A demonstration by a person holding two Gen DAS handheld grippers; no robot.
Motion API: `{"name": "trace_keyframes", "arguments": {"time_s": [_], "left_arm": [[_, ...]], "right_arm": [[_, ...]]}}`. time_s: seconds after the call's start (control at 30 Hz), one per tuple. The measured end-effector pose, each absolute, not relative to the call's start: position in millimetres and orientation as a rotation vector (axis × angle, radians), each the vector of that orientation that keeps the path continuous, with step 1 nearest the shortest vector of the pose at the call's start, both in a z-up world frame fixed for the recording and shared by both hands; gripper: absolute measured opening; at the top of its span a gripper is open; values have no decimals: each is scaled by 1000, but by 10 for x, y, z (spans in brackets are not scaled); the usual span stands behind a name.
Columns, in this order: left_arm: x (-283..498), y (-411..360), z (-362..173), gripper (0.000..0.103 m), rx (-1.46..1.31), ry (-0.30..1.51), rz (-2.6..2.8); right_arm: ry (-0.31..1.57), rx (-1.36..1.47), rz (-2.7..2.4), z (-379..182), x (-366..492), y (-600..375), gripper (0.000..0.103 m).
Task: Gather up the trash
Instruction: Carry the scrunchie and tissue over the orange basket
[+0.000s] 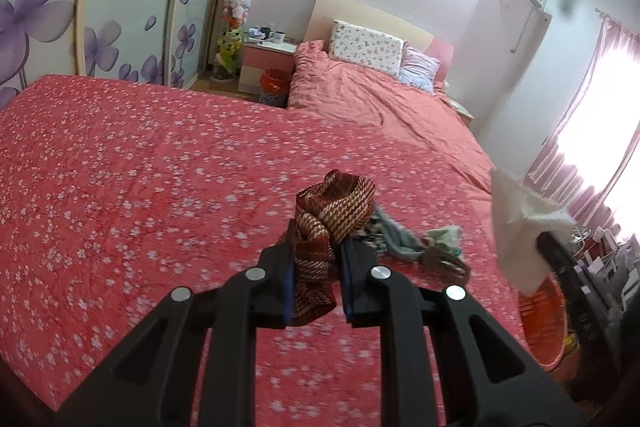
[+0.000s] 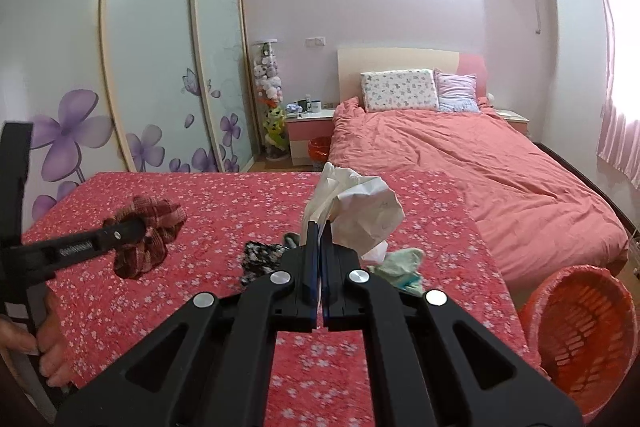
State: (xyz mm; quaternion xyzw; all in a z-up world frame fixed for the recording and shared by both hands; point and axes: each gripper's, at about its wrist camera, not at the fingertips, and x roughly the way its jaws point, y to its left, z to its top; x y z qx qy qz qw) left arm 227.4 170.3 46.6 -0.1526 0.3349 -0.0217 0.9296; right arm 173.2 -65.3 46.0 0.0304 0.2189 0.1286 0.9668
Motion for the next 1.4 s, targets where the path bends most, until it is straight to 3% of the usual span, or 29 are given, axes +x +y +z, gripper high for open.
{"name": "trace_keyframes", "arguments": {"time_s": [0.67,1.4], "left_arm": [[2171,221,688,18,-263,681,-315],[2356,-1820,234,18,-169,810,-678]], "right_arm": [[404,163,76,521,1257,-1877,1],[411,272,-222,215,1037,-3126,1]]}}
